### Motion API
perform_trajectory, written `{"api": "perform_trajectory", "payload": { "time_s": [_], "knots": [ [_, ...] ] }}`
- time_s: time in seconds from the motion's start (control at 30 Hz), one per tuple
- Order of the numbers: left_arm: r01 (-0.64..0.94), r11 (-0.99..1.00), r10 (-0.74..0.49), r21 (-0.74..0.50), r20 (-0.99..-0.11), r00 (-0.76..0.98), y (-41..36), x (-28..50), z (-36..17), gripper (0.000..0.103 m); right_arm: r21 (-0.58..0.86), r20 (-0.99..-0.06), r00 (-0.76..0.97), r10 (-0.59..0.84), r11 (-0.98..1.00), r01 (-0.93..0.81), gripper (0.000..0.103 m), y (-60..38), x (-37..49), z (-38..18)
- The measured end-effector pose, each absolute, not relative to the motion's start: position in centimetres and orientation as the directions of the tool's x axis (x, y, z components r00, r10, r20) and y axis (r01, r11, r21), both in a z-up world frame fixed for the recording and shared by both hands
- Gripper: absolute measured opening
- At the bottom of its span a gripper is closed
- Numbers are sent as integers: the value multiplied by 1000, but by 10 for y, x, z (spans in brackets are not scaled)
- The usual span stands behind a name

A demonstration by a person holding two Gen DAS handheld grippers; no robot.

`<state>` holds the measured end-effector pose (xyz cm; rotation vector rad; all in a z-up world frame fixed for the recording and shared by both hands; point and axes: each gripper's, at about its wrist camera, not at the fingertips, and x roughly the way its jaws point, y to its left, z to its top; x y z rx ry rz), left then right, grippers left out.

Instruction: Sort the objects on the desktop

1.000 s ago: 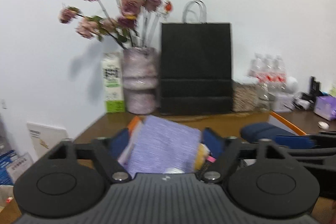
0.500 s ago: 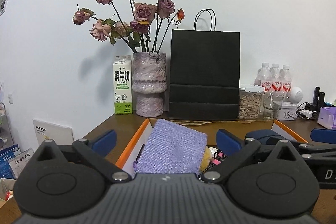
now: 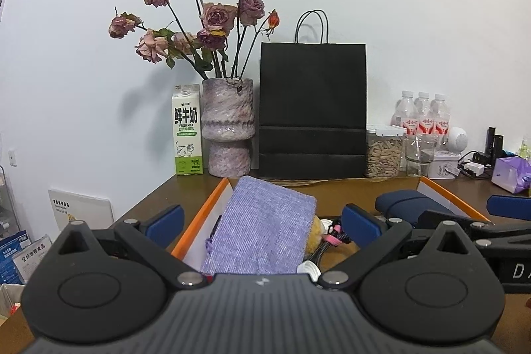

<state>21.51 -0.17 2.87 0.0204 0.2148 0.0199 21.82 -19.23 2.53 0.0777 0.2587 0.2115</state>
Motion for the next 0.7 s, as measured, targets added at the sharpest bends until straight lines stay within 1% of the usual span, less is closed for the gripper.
{"api": "perform_trajectory", "payload": {
  "time_s": [0.17,0.3,0.7],
  "knots": [
    [-40,999,44,26,-197,980,-3,196,31,103,71,-240,950,199,980,-187,103,-191,199,24],
    [-40,999,42,14,-178,983,-1,175,39,103,70,-209,957,201,979,-190,103,-190,178,31],
    [-23,1000,25,15,-199,980,-7,97,56,103,54,-207,955,213,977,-206,103,-188,97,50]
  ]
}}
